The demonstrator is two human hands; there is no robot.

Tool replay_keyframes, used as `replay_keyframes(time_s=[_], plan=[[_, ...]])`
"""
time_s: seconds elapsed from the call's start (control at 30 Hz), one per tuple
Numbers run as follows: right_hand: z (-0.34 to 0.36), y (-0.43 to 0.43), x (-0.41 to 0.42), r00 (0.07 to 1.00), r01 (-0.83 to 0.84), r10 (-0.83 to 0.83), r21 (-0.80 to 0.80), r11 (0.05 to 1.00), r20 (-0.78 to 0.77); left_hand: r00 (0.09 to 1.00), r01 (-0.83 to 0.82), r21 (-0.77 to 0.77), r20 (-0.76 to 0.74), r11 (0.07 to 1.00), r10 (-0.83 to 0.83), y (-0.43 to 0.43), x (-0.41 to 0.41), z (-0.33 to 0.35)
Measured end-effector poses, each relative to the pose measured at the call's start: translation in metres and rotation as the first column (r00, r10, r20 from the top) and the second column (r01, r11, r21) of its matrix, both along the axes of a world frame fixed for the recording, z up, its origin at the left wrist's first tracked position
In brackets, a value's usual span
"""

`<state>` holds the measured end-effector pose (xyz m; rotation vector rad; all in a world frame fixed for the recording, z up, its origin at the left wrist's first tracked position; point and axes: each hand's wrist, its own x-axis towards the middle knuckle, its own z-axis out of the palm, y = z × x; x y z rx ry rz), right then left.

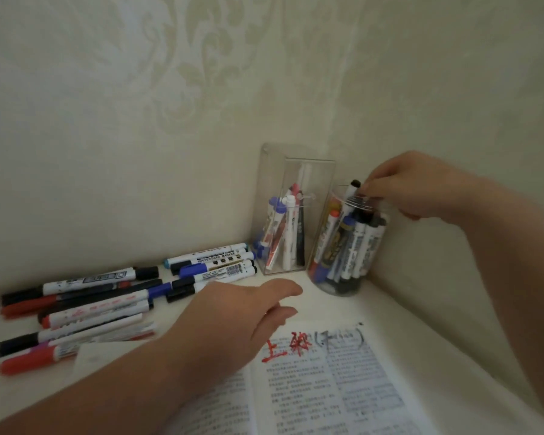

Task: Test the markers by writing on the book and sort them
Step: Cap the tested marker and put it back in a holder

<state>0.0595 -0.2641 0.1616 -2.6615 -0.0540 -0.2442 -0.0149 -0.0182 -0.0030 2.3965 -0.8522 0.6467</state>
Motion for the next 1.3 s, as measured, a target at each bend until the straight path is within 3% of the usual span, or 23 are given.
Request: replay_keyframes(time_s=[0.1,0.23,0.33,0.57,0.67,0.77,0.83,0.9,0.97,1.03,1.17,1.23,1.3], plan=[[0.008,-0.006,0.000,0.999,-0.013,0.011,-0.050,0.999,-0.048,0.997,0.031,0.067,0.075,0.997,-0.036,-0.001,0.004,-0.006],[0.007,-0.004,-0.002,0.989,-0.081,0.043,-0.273,0.958,-0.144,0.986,0.160,0.122,0.032,0.979,-0.165,0.000,0.007,-0.011],[0.000,-0.004,0.003,0.974,-0.105,0.025,-0.352,0.930,-0.226,0.981,0.187,0.123,0.028,0.975,-0.191,-0.002,0.005,-0.010],[-0.008,-0.005,0.006,0.984,-0.098,0.030,-0.391,0.915,-0.176,0.981,0.190,0.107,0.008,0.976,-0.192,-0.004,0.007,-0.011],[0.000,-0.013,0.000,0.999,-0.050,0.052,-0.323,0.945,-0.004,0.983,0.181,0.101,0.000,0.978,-0.182,-0.003,0.007,-0.011],[0.018,-0.024,-0.013,0.959,-0.025,0.080,-0.201,0.979,0.271,0.989,0.147,0.066,0.005,0.987,-0.148,-0.003,0.008,-0.011],[0.025,-0.033,-0.024,0.863,-0.020,0.073,-0.111,0.994,0.500,0.993,0.114,0.057,-0.006,0.992,-0.114,-0.002,0.007,-0.010],[0.026,-0.040,-0.036,0.694,-0.063,0.048,-0.005,0.998,0.718,0.997,0.066,0.042,-0.037,0.997,-0.065,-0.002,0.004,-0.008],[0.020,-0.040,-0.049,0.547,-0.165,0.015,0.091,0.982,0.837,0.998,0.024,0.010,-0.066,1.000,-0.023,-0.004,0.001,-0.005],[0.001,-0.030,-0.057,0.547,-0.343,0.034,0.187,0.920,0.837,0.998,0.021,-0.024,-0.063,0.999,-0.023,-0.006,-0.003,-0.002],[-0.079,0.005,-0.065,0.739,-0.572,0.345,0.269,0.775,0.578,0.991,0.058,-0.048,-0.115,0.997,-0.063,-0.010,-0.010,0.006],[-0.114,0.016,-0.066,0.720,-0.637,0.428,0.273,0.721,0.546,0.987,0.057,-0.032,-0.151,0.998,-0.061,-0.015,-0.009,0.004],[-0.134,0.020,-0.064,0.699,-0.666,0.406,0.329,0.670,0.589,0.978,0.037,-0.077,-0.202,0.996,-0.052,-0.018,-0.007,0.000]])
